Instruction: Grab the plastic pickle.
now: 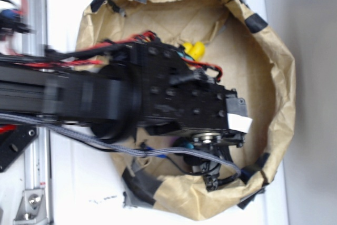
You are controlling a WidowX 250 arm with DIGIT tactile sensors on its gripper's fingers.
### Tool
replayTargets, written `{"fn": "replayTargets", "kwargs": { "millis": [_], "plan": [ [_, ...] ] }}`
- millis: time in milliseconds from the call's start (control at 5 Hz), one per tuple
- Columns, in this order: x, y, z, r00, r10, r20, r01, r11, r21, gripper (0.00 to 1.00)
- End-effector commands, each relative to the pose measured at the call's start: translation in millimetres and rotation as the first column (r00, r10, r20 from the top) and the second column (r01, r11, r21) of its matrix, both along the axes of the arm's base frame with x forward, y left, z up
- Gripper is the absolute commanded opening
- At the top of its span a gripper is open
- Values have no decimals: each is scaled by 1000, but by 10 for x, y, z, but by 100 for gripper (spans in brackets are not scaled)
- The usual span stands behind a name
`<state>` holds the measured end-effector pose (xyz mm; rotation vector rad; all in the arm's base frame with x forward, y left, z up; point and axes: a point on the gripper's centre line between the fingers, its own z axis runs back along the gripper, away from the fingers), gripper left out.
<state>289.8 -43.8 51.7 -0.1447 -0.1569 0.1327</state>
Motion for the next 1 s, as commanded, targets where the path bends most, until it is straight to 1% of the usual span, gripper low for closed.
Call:
{"fn": "replayTargets", "kwargs": {
  "millis": [0, 200, 400, 600, 800],
  "plan": [
    [-245, 539, 1182, 992, -63, 110, 57, 997, 59, 0],
    [-377, 629, 1547, 989, -138, 59, 129, 982, 135, 0],
    [-402, 621, 1640, 981, -175, 87, 155, 968, 197, 0],
    [-354, 531, 1621, 977, -180, 111, 150, 960, 237, 0],
    [-334, 505, 1527, 979, -176, 106, 144, 955, 258, 0]
  ]
}}
